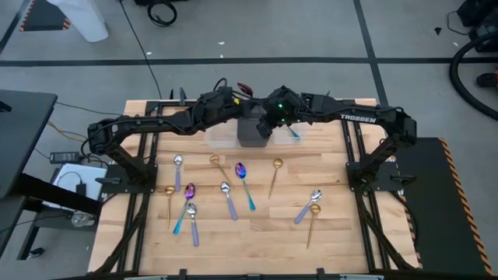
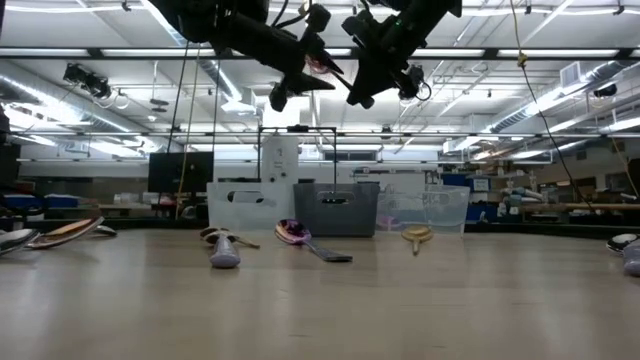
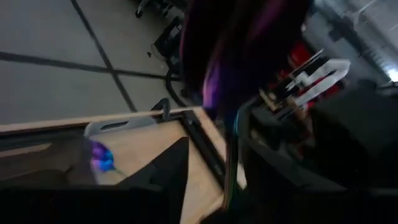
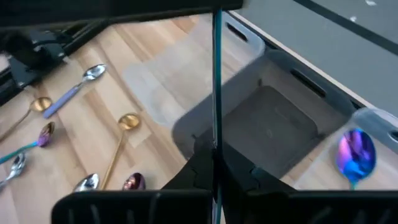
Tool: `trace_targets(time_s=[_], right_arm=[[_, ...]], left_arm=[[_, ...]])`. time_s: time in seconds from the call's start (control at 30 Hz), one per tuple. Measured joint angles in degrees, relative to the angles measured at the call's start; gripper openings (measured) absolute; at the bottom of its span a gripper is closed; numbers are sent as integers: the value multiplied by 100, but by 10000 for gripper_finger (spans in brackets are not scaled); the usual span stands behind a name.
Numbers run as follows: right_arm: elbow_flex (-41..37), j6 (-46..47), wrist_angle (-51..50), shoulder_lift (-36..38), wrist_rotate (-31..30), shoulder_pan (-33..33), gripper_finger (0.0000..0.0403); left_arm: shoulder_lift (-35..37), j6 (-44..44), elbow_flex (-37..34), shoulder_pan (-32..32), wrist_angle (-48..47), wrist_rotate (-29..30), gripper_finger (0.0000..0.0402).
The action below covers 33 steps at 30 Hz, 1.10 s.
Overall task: Sort silverware by color (type)
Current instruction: Put the middle blue spoon into the right transparent bin
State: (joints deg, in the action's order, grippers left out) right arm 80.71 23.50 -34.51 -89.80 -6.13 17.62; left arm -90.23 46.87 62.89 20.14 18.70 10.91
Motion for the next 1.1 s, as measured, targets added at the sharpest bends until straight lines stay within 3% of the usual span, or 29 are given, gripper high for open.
trace_targets(time_s=[0.2,0.47,0.6,0.83,1.1], right_arm=[[2,213,-157,0,-5,169,13],[2,100,-1145,0,-223,536,14],[-176,-199,-1136,11,189,821,14],[-965,-167,-990,9,693,1342,14],[-1859,-454,-407,9,1272,1774,15]], left_arm=[[185,-126,-2,109,-1195,-528,179],[637,-1268,0,195,-2234,-794,180],[646,-1710,1,193,-2698,-936,180],[629,-1569,0,188,-3336,-977,180],[761,-1262,2,151,-2948,-1232,180]])
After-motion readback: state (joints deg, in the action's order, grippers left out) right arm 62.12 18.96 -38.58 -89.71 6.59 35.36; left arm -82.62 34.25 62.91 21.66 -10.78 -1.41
